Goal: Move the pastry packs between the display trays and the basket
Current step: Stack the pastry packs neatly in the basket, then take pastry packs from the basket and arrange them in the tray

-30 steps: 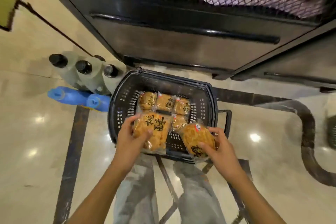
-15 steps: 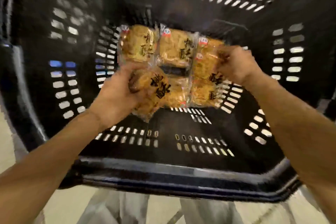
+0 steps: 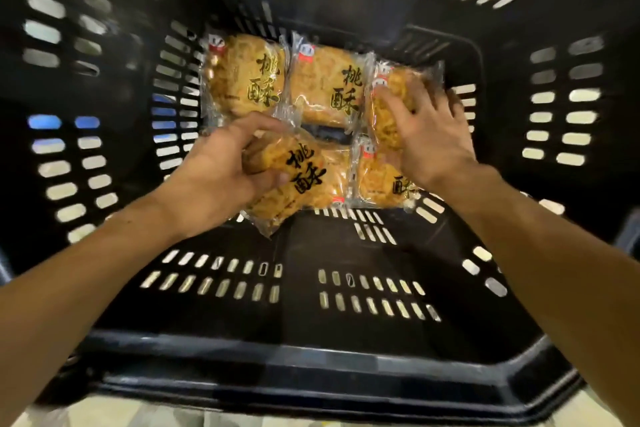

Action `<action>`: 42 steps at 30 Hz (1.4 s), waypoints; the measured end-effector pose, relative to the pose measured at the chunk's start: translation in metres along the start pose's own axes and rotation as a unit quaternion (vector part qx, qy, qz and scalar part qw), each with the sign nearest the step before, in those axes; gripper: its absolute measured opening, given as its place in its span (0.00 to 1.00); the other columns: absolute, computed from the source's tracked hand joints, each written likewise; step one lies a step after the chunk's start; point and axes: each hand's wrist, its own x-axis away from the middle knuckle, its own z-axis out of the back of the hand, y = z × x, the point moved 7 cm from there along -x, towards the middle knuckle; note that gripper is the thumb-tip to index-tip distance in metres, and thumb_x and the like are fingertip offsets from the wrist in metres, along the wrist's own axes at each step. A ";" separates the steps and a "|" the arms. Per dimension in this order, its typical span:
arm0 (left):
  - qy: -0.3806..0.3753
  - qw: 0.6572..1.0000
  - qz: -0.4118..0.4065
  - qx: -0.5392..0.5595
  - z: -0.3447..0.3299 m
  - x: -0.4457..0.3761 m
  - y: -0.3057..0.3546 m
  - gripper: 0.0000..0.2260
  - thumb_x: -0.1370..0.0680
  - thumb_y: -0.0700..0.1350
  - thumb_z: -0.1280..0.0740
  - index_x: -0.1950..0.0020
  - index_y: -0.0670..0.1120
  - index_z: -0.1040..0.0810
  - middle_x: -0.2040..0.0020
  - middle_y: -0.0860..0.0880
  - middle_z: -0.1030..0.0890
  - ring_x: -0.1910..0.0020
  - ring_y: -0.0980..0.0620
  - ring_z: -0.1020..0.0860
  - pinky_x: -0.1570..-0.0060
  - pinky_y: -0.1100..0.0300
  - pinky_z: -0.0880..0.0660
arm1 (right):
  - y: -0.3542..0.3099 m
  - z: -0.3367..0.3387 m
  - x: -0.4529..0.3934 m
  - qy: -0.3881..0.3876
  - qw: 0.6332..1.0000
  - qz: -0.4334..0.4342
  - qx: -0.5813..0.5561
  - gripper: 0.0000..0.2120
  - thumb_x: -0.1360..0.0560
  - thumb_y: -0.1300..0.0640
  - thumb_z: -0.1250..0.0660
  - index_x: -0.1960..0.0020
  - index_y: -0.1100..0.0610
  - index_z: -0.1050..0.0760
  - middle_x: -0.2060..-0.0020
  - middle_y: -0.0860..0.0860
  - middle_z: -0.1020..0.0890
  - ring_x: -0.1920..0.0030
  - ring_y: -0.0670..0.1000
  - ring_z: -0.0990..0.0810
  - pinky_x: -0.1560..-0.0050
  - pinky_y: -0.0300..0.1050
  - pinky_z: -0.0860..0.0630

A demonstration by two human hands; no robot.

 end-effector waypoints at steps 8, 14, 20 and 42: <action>-0.004 0.998 -0.033 -0.046 -0.027 -0.016 0.023 0.23 0.25 0.43 0.25 0.34 0.61 0.27 0.59 0.64 0.28 0.62 0.73 0.26 0.62 0.78 0.30 | 0.014 0.006 -0.015 0.025 0.994 -0.102 0.006 0.42 0.22 0.41 0.32 0.19 0.49 0.55 0.19 0.62 0.49 0.21 0.65 0.47 0.23 0.63 0.48; -0.076 0.990 -0.061 -0.106 -0.059 -0.022 0.044 0.25 0.24 0.45 0.26 0.30 0.58 0.30 0.45 0.66 0.27 0.50 0.65 0.26 0.53 0.78 0.30 | 0.011 0.038 0.002 0.012 0.996 -0.066 -0.050 0.40 0.23 0.46 0.30 0.19 0.49 0.49 0.20 0.60 0.46 0.22 0.65 0.44 0.23 0.65 0.46; -0.116 0.982 -0.069 -0.133 -0.106 -0.053 0.062 0.23 0.26 0.44 0.24 0.34 0.59 0.26 0.42 0.54 0.19 0.53 0.53 0.18 0.52 0.51 0.19 | 0.039 0.122 0.117 0.217 0.966 0.030 -0.136 0.20 0.23 0.58 0.34 0.31 0.57 0.27 0.35 0.59 0.24 0.39 0.62 0.26 0.37 0.57 0.28; -0.022 0.823 -0.132 -0.553 -0.180 -0.026 0.086 0.33 0.22 0.54 0.33 0.24 0.49 0.48 0.24 0.41 0.41 0.24 0.40 0.40 0.25 0.42 0.40 | 0.057 0.090 0.193 0.297 0.946 0.066 -0.108 0.15 0.30 0.55 0.29 0.44 0.57 0.18 0.40 0.59 0.21 0.34 0.61 0.26 0.22 0.57 0.48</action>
